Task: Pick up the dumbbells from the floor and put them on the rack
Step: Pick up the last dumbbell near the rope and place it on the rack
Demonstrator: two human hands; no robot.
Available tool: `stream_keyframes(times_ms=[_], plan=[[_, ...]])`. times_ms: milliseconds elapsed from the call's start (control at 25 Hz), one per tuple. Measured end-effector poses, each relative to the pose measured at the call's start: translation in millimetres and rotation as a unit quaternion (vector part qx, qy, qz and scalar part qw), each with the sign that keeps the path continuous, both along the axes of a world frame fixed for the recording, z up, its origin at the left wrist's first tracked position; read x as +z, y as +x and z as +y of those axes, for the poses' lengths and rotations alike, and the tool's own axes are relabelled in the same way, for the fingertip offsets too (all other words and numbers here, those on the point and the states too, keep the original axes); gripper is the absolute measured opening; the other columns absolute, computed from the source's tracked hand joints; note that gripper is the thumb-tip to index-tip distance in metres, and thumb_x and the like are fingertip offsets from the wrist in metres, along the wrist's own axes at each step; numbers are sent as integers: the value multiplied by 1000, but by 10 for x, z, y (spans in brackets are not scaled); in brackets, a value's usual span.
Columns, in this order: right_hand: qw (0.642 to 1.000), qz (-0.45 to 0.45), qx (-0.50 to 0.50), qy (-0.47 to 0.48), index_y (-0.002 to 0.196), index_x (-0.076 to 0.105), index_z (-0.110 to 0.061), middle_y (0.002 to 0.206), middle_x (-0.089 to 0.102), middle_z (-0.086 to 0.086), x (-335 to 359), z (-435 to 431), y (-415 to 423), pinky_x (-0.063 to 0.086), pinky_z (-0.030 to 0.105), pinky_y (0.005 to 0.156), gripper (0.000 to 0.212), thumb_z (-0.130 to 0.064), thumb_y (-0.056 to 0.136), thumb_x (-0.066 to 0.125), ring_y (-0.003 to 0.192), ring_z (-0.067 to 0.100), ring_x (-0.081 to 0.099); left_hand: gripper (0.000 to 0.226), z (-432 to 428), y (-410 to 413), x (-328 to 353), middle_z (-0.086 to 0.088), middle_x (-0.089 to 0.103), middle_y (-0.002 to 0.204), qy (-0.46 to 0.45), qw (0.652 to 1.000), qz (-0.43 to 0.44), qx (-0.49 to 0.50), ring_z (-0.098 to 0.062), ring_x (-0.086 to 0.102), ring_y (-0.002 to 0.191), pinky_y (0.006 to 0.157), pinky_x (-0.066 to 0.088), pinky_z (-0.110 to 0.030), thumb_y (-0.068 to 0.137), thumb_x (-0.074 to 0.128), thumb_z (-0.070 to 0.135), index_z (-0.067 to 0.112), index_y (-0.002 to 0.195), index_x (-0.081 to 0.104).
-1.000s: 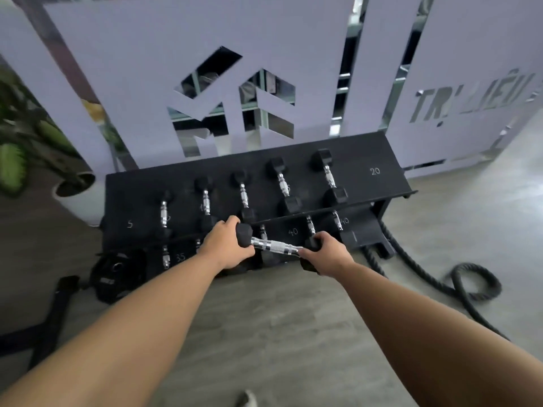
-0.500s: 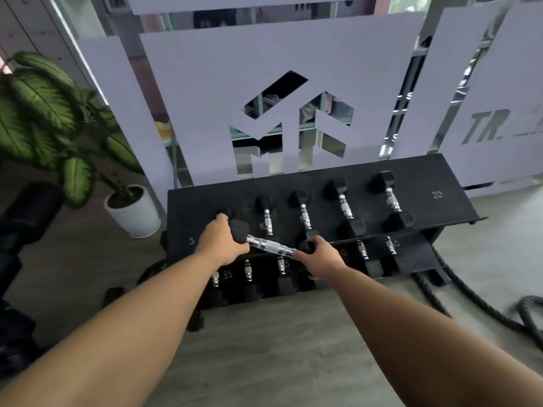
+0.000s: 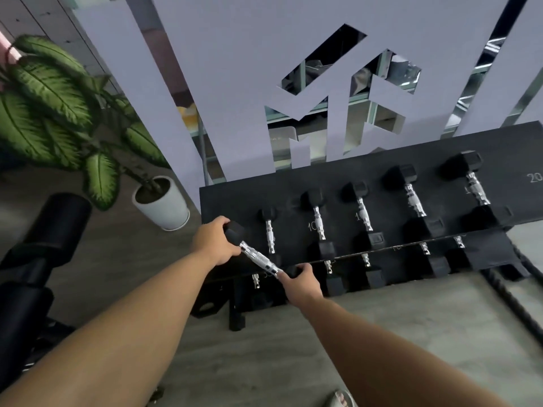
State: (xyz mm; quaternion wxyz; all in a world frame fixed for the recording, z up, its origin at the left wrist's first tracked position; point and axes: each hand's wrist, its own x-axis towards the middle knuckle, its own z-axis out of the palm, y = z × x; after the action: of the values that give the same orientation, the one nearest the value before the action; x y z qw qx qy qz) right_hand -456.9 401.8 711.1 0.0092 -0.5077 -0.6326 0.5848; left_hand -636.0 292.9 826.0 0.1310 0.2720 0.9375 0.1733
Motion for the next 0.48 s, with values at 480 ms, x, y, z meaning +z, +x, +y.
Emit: stream_keyframes(times_ms=[480], plan=[[991, -32, -85, -102, 124, 46, -22, 114, 64, 9, -466, -196, -1524, 60, 46, 88, 58, -48, 81, 76, 100, 29, 67, 73, 148, -1671, -518, 0, 68, 101, -78, 994, 2, -81, -25, 65, 85, 72, 59, -42, 60, 91, 34, 32, 124, 57]])
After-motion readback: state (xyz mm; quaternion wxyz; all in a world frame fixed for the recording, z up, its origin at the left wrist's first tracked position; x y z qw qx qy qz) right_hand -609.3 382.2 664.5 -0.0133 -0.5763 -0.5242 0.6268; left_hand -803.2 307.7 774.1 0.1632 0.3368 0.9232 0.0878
